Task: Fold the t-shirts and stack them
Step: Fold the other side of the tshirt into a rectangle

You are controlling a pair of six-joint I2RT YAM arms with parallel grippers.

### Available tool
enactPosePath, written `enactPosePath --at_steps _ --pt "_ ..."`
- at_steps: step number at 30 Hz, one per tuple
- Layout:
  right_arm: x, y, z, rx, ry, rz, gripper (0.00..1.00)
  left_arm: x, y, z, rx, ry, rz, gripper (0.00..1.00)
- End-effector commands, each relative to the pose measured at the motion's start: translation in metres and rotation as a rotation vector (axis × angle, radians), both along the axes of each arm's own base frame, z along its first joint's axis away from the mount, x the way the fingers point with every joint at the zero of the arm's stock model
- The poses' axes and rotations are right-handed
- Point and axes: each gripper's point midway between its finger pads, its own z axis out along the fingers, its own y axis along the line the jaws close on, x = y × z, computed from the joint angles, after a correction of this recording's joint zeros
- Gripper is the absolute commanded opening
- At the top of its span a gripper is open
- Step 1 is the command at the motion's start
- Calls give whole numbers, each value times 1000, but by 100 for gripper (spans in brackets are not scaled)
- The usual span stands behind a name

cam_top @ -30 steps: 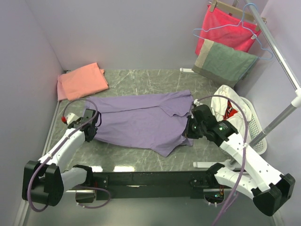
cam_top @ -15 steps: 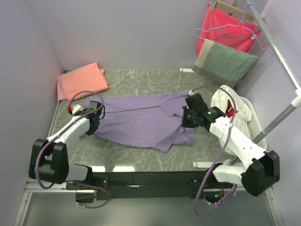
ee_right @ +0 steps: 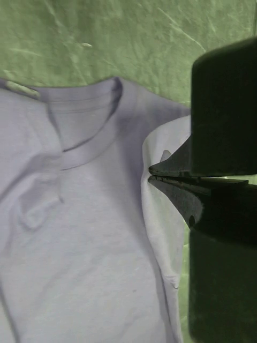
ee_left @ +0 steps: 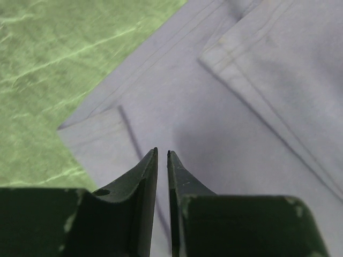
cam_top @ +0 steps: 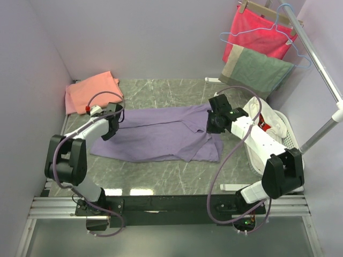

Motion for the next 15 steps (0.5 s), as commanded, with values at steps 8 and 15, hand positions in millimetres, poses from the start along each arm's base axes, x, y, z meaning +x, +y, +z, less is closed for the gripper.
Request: enactPosePath --at_steps 8,15 --pt "57 -6 15 -19 -80 -35 0 11 -2 1 14 25 -50 51" --pt "53 -4 17 7 -84 -10 0 -23 -23 3 -144 -2 -98 77"
